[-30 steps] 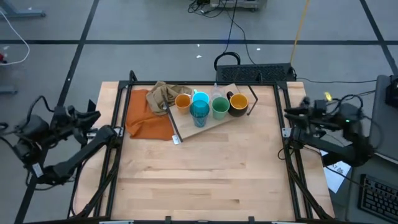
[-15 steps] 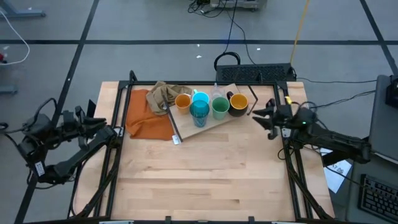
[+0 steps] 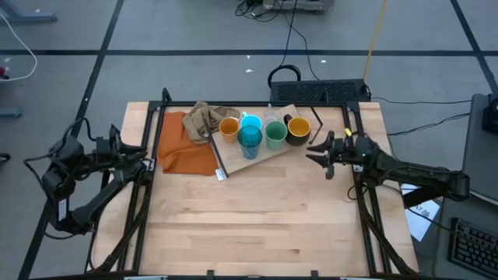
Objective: Stack small to large cups/mugs on shelf
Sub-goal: Return to Home Position
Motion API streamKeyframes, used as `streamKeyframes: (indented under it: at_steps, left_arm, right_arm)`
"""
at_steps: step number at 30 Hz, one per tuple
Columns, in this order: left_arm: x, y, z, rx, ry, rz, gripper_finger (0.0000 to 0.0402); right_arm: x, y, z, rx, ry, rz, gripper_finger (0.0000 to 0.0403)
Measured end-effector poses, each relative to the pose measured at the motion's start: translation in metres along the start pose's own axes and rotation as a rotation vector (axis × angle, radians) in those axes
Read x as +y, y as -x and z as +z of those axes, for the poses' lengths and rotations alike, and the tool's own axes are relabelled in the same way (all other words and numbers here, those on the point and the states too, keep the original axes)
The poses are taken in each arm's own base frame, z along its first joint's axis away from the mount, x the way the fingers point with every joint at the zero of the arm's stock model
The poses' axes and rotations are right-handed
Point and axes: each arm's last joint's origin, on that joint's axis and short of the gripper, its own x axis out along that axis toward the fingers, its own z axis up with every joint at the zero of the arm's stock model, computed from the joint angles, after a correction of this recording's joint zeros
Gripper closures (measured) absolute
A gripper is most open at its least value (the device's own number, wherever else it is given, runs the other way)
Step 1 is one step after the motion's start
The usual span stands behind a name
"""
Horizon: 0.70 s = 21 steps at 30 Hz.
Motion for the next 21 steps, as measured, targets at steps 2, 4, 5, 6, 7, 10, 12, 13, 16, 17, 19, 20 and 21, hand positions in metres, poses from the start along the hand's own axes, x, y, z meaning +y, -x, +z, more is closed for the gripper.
streamKeyframes:
  at_steps: [2,4,5,6,7,10,12,13,16,17,19,20,21]
  left_arm:
    - [-0.001,0.002,0.001,0.000,-0.038,-0.003,0.0330]
    - [-0.002,0.002,0.000,0.004,-0.057,-0.004,0.0330]
    - [-0.002,0.002,0.000,0.009,-0.062,-0.004,0.0330]
    - [-0.002,0.003,0.000,0.011,-0.073,-0.004,0.0330]
    - [-0.002,0.003,0.000,0.012,-0.085,-0.004,0.0330]
    - [-0.002,0.003,-0.001,0.014,-0.089,-0.005,0.0330]
    - [-0.002,0.003,-0.001,0.014,-0.086,-0.005,0.0330]
    - [-0.002,0.003,-0.001,0.014,-0.085,-0.005,0.0330]
    - [-0.002,0.003,-0.001,0.020,-0.077,-0.006,0.0330]
    - [-0.002,0.003,-0.001,0.021,-0.075,-0.007,0.0330]
    - [-0.002,0.003,-0.001,0.018,-0.077,-0.009,0.0330]
    - [-0.002,0.003,-0.001,0.017,-0.078,-0.010,0.0330]
    - [-0.002,0.003,0.000,0.012,-0.080,-0.010,0.0330]
  right_arm:
    - [0.000,0.001,-0.006,0.064,0.022,0.004,0.0282]
    - [0.001,0.002,-0.004,0.049,0.037,0.014,0.0282]
    - [0.002,0.003,-0.001,0.021,0.041,0.022,0.0282]
    - [0.003,0.005,0.005,-0.016,0.047,0.045,0.0282]
    - [0.005,0.006,0.011,-0.045,0.051,0.060,0.0282]
    - [0.011,0.012,0.017,-0.055,0.018,0.114,0.0282]
    - [0.016,0.018,0.023,-0.083,0.010,0.143,0.0282]
    - [0.018,0.022,0.026,-0.095,0.011,0.144,0.0282]
    - [0.022,0.031,0.028,-0.084,-0.003,0.127,0.0282]
    - [0.023,0.031,0.026,-0.064,-0.018,0.127,0.0282]
    - [0.024,0.030,0.024,-0.043,-0.040,0.127,0.0282]
    - [0.025,0.029,0.024,-0.046,-0.038,0.110,0.0282]
    - [0.025,0.029,0.025,-0.053,-0.033,0.091,0.0282]
